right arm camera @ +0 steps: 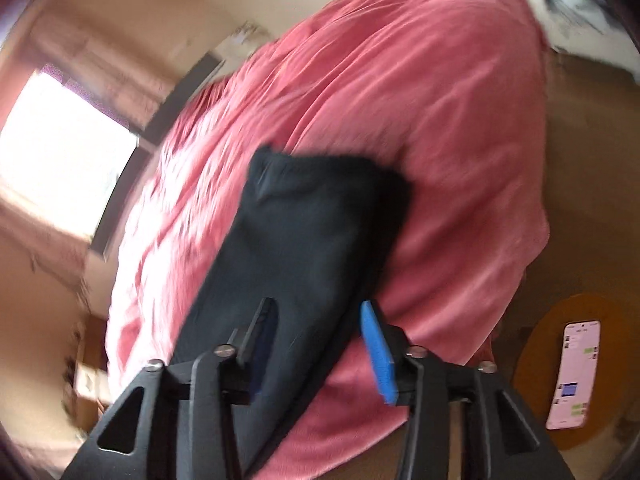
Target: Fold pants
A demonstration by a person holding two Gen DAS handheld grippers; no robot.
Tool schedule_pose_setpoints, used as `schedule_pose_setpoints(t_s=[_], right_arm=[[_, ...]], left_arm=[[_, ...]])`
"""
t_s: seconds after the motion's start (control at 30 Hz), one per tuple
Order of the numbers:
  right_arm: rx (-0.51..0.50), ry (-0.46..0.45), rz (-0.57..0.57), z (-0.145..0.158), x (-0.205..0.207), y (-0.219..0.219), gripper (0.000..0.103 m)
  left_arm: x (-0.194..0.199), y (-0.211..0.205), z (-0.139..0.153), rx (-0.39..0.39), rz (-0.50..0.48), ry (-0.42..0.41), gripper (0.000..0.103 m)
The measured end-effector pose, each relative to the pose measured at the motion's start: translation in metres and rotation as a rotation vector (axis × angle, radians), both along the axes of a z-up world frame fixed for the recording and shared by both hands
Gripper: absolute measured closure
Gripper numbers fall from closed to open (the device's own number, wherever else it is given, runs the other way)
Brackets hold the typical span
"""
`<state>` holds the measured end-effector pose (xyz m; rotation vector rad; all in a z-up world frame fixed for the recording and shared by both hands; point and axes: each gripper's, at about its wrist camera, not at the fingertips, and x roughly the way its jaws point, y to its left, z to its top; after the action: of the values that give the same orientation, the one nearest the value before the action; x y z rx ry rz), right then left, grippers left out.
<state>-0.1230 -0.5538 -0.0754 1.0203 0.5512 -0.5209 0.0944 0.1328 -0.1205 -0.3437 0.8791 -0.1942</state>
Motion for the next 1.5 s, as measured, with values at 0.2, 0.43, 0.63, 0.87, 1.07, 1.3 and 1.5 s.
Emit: schedule_pose_setpoints(t_s=[0.2, 0.43, 0.63, 0.87, 1.07, 1.3, 1.5], right_arm=[[0.049, -0.092, -0.004, -0.014, 0.003, -0.024, 0.053], [0.083, -0.076, -0.066, -0.042, 0.012, -0.039, 0.052], [-0.013, -0.042, -0.059, -0.033, 0.009, -0.039, 0.042], [0.047, -0.145, 0.043, -0.037, 0.03, -0.043, 0.074], [-0.022, -0.118, 0.037, -0.006, 0.034, -0.027, 0.085], [-0.192, -0.108, 0.102, 0.059, 0.053, 0.01, 0.086], [-0.393, -0.059, 0.193, 0.109, 0.079, 0.075, 0.087]], left_arm=[[-0.013, -0.004, 0.004, 0.039, -0.019, -0.047, 0.074], [-0.023, 0.013, 0.013, 0.036, 0.049, -0.068, 0.073], [-0.028, 0.011, 0.012, 0.083, 0.036, -0.077, 0.073], [-0.027, 0.007, 0.01, 0.108, 0.031, -0.072, 0.071], [-0.033, 0.011, 0.015, 0.063, 0.038, -0.072, 0.071], [-0.042, 0.017, 0.024, -0.011, 0.058, -0.079, 0.071], [-0.047, 0.022, 0.026, -0.038, 0.058, -0.095, 0.071]])
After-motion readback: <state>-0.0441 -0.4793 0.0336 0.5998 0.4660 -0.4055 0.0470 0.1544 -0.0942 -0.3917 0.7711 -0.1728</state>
